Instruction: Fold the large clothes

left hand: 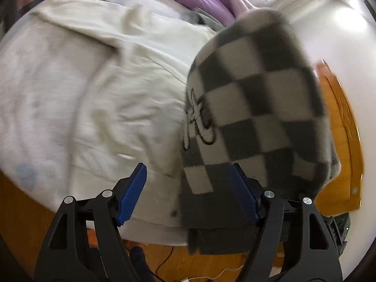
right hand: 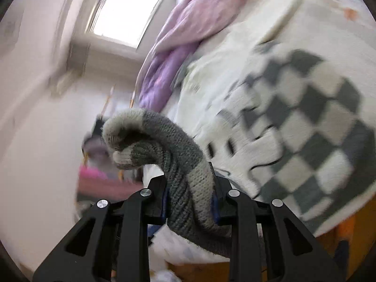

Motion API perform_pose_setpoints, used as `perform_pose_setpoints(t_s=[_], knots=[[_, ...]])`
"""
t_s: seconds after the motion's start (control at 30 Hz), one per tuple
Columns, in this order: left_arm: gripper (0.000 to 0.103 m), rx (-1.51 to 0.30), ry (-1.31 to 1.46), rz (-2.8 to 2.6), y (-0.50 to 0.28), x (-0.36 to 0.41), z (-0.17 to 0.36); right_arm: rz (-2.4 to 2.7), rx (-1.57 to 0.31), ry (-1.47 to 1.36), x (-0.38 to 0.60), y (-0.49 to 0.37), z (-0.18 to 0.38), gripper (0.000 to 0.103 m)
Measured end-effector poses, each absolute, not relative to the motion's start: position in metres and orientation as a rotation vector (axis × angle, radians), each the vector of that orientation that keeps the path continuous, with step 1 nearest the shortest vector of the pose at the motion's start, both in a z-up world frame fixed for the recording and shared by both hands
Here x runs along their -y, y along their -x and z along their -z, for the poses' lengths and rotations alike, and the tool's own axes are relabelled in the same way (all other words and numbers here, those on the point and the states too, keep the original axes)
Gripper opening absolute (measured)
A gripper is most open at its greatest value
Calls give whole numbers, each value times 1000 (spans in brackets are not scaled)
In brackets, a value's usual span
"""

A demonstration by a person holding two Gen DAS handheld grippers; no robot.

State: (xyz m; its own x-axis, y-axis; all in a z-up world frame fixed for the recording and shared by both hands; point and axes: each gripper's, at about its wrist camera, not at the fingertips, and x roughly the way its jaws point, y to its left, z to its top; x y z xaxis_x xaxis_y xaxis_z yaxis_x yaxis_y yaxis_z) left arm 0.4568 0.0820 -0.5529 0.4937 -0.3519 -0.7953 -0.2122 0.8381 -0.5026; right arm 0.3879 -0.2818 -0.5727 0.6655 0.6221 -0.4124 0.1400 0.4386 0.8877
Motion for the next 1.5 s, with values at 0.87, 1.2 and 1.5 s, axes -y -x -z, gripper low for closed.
perform_pose_setpoints(t_s=[0.87,1.2,1.5], knots=[[77,-1264,173,130,-551,75,616,-182,-1016,-786,398,-398,569,38],[81,-1241,332,146,-540,42,608,-218,-1195,-535,350,-530,632,0],[86,-1341,533,147,-483,2,646,-155,-1197,-515,352,-536,638,0]])
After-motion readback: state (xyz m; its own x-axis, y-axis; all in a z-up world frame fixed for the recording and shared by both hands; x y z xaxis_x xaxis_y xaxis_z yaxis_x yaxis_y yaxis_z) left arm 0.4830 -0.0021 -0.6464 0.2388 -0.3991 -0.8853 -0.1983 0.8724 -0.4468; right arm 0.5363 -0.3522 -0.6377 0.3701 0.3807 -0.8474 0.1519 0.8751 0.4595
